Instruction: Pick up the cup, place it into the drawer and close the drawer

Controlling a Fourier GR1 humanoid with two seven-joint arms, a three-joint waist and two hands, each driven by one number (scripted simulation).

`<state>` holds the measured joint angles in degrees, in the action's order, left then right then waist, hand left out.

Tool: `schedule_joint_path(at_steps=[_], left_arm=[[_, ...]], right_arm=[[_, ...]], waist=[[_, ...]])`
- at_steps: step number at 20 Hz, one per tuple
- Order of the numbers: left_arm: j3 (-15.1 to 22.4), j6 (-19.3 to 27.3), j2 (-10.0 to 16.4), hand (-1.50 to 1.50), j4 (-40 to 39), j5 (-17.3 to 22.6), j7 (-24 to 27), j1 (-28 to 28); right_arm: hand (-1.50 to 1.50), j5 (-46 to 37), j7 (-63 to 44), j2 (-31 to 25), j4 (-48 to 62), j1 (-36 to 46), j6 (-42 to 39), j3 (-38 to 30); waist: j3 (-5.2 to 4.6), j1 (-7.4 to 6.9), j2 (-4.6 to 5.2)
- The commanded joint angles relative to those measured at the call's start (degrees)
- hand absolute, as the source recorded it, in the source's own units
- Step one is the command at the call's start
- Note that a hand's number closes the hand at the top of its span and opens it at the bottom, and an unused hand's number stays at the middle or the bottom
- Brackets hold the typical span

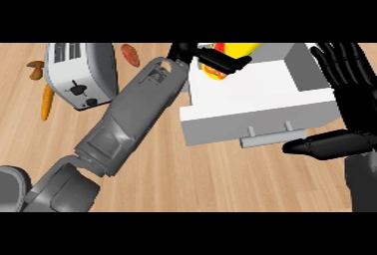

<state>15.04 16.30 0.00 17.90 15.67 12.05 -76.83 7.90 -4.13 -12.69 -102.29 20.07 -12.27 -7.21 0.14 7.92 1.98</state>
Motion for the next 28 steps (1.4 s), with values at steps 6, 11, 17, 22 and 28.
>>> schedule_joint_path(at_steps=[6, 11, 17, 22, 28], left_arm=[[3.8, -1.0, 0.0, -1.5, 0.0, 5.1, 2.4, 3.0], [2.3, -1.9, 0.0, -1.5, 3.5, 10.9, 7.4, 5.0], [-0.4, -0.8, 0.0, -1.5, 6.1, 17.3, 12.3, 2.7], [0.4, 1.4, 0.0, -1.5, 5.2, 19.5, 16.5, 4.6], [-0.2, 1.7, 0.0, -1.5, 4.1, 22.1, 17.0, 6.1]], right_arm=[[-1.5, 1.7, 0.2, 0.3, 0.8, 3.7, -1.9, 1.4], [1.5, 7.3, -1.0, 2.8, 0.4, 3.8, -8.5, 7.7], [1.5, 11.3, -3.8, -0.2, 1.5, 2.5, -19.3, 14.5], [1.5, 4.4, -7.4, -8.7, 1.9, 2.0, -25.5, 17.6], [-1.5, -15.7, -1.6, -11.8, 0.1, -2.2, -20.1, 19.9]], waist=[[-0.05, 4.0, 1.11], [-0.14, 4.29, 1.07], [-0.14, 3.02, 0.55], [-0.13, 0.03, -0.18], [-0.06, -3.76, -1.0]])
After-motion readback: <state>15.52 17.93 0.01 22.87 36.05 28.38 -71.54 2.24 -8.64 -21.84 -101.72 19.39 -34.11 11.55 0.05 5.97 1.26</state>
